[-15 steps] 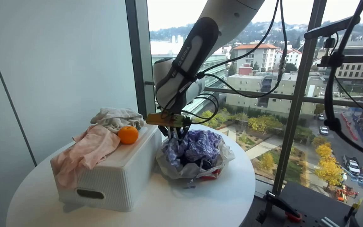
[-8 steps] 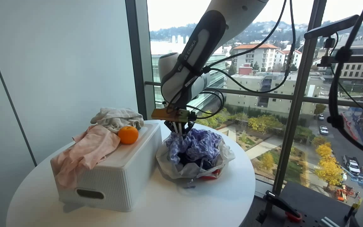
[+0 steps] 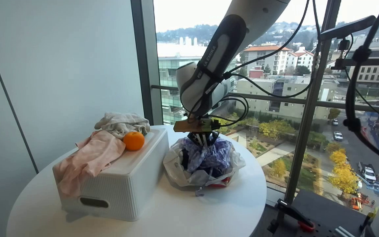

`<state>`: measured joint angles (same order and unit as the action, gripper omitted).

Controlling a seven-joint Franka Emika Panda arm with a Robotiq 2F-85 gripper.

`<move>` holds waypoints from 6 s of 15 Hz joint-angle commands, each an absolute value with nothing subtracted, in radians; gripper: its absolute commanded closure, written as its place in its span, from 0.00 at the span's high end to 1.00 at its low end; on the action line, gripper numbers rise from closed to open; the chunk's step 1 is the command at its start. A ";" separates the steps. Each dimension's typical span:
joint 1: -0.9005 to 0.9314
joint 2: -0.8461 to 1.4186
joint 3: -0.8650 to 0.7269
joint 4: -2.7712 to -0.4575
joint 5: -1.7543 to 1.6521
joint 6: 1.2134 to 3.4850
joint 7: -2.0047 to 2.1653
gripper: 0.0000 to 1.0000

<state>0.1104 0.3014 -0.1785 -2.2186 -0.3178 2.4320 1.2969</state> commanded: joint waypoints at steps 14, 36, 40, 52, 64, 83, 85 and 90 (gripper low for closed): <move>0.103 0.430 -0.196 -2.149 -0.300 2.440 1.243 0.32; 0.133 0.009 0.131 -2.096 -0.641 2.482 1.224 1.00; 0.161 0.113 0.160 -1.963 -0.519 2.469 1.121 1.00; 0.282 0.536 0.129 -1.532 -0.202 2.314 0.945 1.00; 0.350 0.694 0.084 -1.416 -0.152 2.187 0.887 0.66; 0.268 0.127 0.120 -1.930 -0.019 2.584 0.728 0.07; 0.227 0.027 0.139 -2.027 0.105 2.617 0.642 0.07; 0.172 -0.225 0.110 -2.279 0.338 2.661 0.538 0.07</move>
